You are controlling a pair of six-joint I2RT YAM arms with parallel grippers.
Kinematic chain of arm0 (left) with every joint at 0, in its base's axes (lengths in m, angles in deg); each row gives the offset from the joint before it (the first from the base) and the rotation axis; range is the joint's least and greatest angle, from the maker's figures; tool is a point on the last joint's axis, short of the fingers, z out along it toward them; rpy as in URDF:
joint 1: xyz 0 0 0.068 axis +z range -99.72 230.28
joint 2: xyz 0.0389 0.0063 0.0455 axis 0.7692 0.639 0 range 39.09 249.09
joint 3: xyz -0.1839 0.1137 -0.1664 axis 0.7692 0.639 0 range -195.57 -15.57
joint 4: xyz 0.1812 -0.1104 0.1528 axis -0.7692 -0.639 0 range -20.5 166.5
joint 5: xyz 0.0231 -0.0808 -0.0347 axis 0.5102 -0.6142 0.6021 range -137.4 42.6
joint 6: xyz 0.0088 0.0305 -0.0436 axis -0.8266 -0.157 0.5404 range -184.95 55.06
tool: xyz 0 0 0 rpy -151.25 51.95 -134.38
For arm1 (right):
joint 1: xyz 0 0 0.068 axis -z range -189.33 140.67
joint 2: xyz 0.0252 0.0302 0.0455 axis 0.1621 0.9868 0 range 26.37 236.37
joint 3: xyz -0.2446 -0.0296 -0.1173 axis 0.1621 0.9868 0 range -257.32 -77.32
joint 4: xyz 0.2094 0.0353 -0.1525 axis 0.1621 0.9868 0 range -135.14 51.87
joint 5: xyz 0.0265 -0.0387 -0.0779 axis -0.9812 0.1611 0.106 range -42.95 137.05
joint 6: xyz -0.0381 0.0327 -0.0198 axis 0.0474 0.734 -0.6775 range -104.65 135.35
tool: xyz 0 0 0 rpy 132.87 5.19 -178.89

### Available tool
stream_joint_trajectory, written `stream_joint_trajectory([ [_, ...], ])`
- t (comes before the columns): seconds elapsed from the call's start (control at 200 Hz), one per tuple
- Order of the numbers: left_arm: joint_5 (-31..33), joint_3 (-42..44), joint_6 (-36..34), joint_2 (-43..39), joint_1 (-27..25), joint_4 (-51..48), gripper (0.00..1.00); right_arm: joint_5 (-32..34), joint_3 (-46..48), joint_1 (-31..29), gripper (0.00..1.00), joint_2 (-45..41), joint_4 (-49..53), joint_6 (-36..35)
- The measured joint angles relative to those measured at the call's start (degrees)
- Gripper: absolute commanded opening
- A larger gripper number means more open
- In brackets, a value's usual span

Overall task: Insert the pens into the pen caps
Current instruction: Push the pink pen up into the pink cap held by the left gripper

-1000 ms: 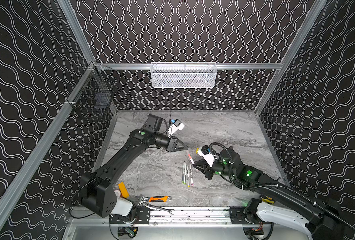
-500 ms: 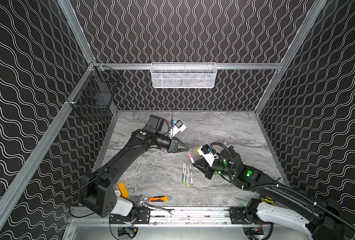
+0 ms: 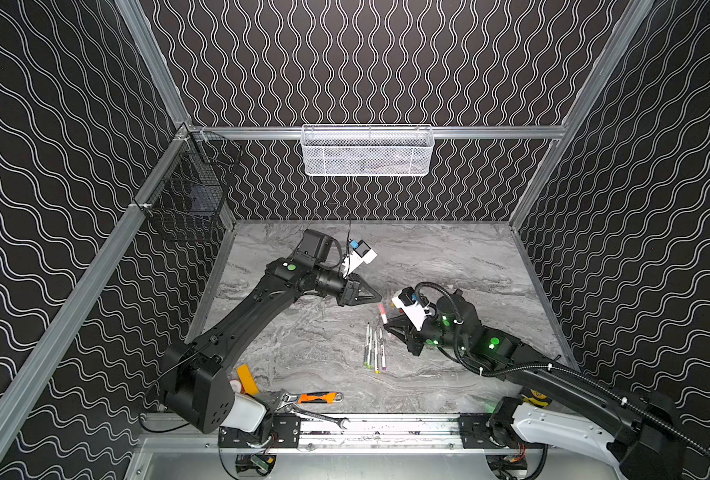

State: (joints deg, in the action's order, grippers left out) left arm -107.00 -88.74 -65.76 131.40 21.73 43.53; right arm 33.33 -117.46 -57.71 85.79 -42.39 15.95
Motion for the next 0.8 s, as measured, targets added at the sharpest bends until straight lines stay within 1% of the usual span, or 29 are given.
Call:
stream_joint_trajectory([
  [0.2, 1.9, -0.66, -2.34, 0.87, -0.83, -0.33, 0.0, 1.33, -0.5, 0.0, 0.14, 1.16, 0.42, -0.48],
  [0.335, 3.41, -1.14, -2.38, 1.31, -0.98, -0.74, 0.0, 2.71, -0.81, 0.0, 0.14, 1.4, 0.63, -1.14],
  [0.561, 3.8, -1.29, -2.49, 1.75, -1.14, -1.11, 0.0, 3.26, -1.66, 0.0, 0.14, 1.4, 2.73, -1.68],
  [0.616, 3.76, -1.36, -2.49, 1.38, -1.14, -1.01, 0.09, 2.84, -2.12, 0.0, 0.14, 1.46, 3.02, -1.73],
  [0.646, 3.56, -1.38, -2.49, 1.03, -1.14, -0.98, 0.16, 2.36, -2.45, 0.0, 0.14, 1.57, 3.08, -1.81],
  [0.666, 3.48, -1.38, -2.49, 0.76, -1.14, -0.87, 0.22, 2.16, -2.64, 0.0, 0.14, 1.64, 3.15, -1.95],
  [0.721, 3.32, -1.2, -2.36, -0.15, -1.14, -0.26, 0.34, 1.09, -3.1, 0.0, 0.14, 1.88, 2.89, -2.14],
  [0.801, 2.75, 0.26, -0.76, -1.81, -1.51, -0.57, 0.49, 0.59, -4.13, 0.07, 0.14, 1.99, -1.27, -2.58],
])
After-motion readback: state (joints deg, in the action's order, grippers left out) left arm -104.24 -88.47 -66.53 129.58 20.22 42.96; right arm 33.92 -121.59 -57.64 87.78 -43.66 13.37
